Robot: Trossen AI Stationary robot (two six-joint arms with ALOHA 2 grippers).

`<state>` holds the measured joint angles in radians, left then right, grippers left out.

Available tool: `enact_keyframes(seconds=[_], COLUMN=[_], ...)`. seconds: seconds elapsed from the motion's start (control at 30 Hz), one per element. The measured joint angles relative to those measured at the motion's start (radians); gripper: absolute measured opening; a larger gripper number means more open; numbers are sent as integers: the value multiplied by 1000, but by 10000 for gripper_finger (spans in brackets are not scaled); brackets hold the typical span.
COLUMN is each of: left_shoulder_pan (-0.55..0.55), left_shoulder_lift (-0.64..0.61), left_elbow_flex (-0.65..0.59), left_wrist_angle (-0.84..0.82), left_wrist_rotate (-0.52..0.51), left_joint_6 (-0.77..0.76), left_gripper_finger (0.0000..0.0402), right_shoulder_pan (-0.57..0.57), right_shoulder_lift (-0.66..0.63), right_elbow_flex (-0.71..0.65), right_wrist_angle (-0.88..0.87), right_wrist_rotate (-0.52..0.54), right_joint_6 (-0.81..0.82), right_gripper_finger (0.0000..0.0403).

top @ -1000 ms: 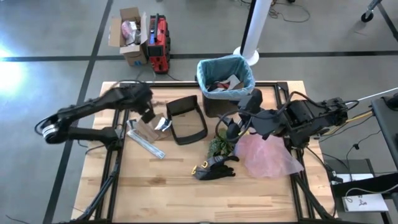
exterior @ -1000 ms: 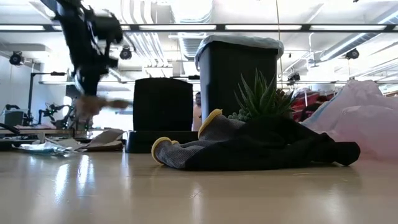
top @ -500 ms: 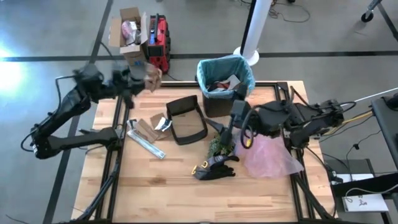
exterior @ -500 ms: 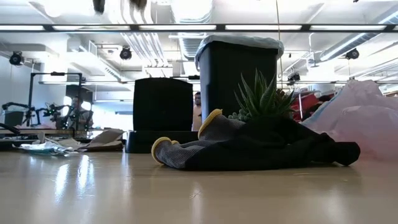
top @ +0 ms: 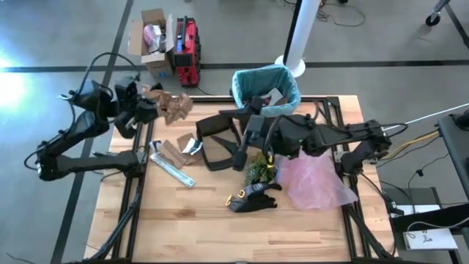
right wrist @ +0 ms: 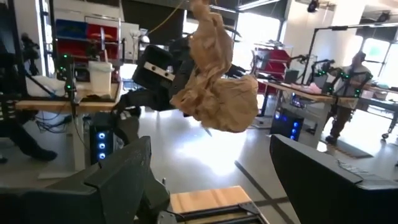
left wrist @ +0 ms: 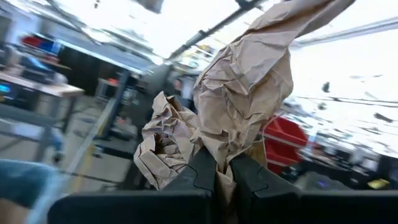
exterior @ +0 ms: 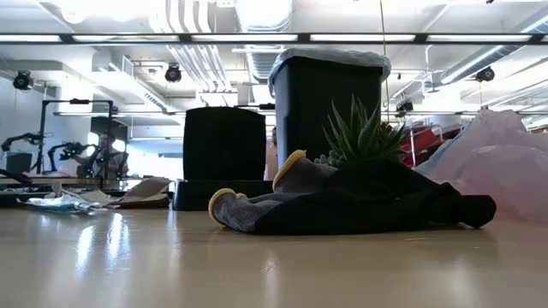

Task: Place trash/remove bag and relplace
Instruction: Put the brown napkin into the trash bin

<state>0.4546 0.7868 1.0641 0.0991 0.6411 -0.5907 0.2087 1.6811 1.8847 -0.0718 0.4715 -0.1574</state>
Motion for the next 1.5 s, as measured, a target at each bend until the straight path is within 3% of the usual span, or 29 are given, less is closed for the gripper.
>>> enact_keyframes(seconds=[0.33, 0.53, 0.73, 0.9, 1.07, 1.3, 1.5], left_shoulder_pan=[-222, -287, -327, -332, -332, -332, -330], left_shoulder_lift=[115, 182, 232, 255, 261, 260, 220], left_elbow_flex=[-2, -2, -1, -1, -1, -1, -1], left_wrist_angle=[156, 295, 383, 398, 397, 395, 320], left_wrist_rotate=[-50, -54, -70, -83, -127, -142, -149], left_joint_6=[-5, -27, -32, -28, -26, -21, 16], left_gripper_finger=[2, 2, 2, 2, 14, 98, 187], right_shoulder_pan=[-16, -16, -15, -15, -15, -17, -20], right_shoulder_lift=[9, 9, 9, 8, 8, -1, -36], right_elbow_flex=[0, 0, 0, 0, 0, 0, 0], right_wrist_angle=[31, 25, 25, 25, 25, 23, 12], right_wrist_rotate=[-46, -133, -153, -226, -228, -218, -111], right_joint_6=[1, 49, 57, 93, 94, 44, 10], right_gripper_finger=[314, 313, 297, 250, 171, 20, 21])
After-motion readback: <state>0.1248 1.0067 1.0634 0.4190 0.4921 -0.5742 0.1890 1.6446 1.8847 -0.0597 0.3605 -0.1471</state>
